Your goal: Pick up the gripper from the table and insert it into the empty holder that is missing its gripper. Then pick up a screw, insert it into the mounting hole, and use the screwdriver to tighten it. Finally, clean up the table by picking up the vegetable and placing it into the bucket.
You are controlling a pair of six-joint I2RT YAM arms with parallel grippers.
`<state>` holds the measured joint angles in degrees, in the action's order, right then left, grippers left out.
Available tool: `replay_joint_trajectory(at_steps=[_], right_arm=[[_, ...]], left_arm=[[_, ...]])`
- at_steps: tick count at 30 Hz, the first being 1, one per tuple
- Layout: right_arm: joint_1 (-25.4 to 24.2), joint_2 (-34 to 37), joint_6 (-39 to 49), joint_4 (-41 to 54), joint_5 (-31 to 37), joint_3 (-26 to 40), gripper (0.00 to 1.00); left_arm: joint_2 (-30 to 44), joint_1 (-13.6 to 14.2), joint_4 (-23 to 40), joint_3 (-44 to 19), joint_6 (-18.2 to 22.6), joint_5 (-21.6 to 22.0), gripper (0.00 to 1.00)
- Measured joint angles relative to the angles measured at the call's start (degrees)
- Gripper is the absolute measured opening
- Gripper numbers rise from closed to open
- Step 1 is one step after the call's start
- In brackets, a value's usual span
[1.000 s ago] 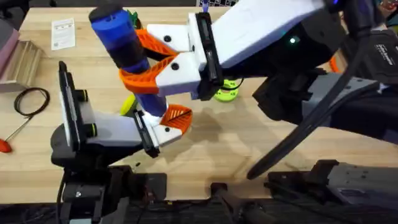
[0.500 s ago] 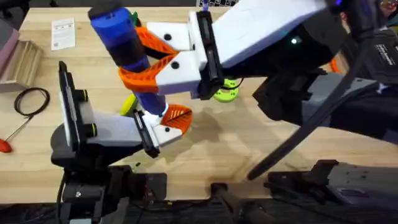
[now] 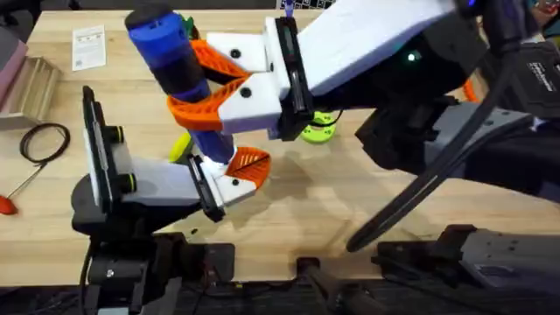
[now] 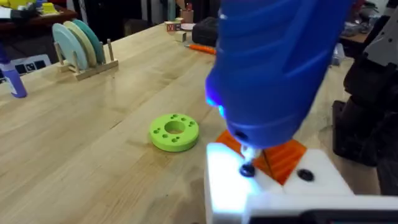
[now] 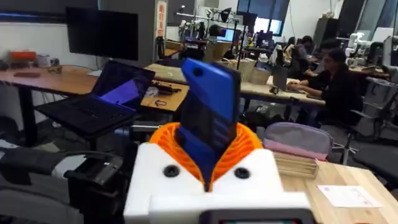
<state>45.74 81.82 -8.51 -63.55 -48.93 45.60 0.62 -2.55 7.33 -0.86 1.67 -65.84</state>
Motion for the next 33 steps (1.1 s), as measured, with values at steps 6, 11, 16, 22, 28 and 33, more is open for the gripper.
replay_joint_trajectory(at_steps=[6,11,16,22,28,33], right_arm=[[0.00,0.00,0.00,0.22,0.00,0.00,0.025],[0.00,0.00,0.00,0.87,0.02,0.00,0.025],[0.00,0.00,0.42,1.58,0.04,0.08,0.025],[0.00,0.37,0.42,-2.33,0.02,0.09,0.025],[0.00,0.01,-0.09,-8.61,1.73,0.64,0.025],[-0.28,-1.84,-0.26,-7.47,2.14,1.52,0.025]], left_arm=[[0.00,0.00,0.00,0.00,0.00,0.00,0.014],[0.00,0.02,0.00,0.00,0.00,0.00,0.014],[0.00,0.02,0.00,0.00,0.01,0.00,0.014],[0.00,0.00,0.00,0.00,0.02,0.00,0.014],[0.00,0.00,0.00,0.00,0.02,0.00,0.014],[0.00,0.00,0.00,0.00,0.02,0.00,0.014]])
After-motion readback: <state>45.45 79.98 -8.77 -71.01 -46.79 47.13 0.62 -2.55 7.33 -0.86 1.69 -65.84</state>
